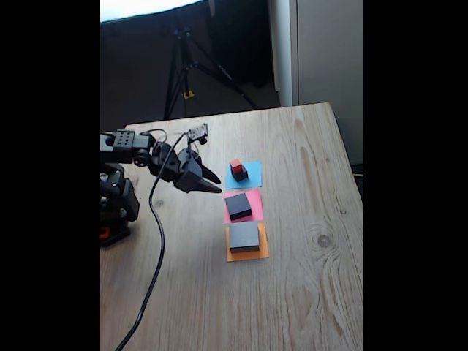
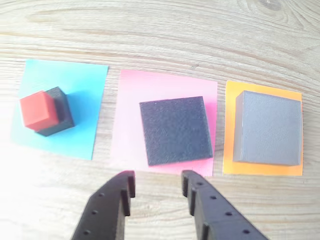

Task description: Tower of hanoi

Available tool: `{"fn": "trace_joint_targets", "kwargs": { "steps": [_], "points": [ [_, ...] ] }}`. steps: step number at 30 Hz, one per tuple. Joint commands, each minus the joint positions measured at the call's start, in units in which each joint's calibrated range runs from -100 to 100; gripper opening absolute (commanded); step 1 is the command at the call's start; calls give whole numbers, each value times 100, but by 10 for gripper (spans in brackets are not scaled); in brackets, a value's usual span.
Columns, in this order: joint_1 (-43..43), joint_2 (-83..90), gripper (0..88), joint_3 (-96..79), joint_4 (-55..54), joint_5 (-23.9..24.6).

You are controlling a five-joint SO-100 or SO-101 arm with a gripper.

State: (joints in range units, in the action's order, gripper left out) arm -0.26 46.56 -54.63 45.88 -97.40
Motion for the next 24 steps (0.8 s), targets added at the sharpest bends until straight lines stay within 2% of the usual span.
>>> {"fn": "trace_joint_targets", "kwargs": {
  "steps": [1, 5, 10, 16, 24],
  "points": [
    [381, 121, 66, 2154, 2304, 375],
    [749, -68, 43, 3663, 3575, 693],
    [1208, -265, 41, 5099, 4579, 1178],
    [1651, -356, 35, 6063, 5202, 1579],
    [1910, -273, 45, 6345, 5388, 1796]
  ]
}}
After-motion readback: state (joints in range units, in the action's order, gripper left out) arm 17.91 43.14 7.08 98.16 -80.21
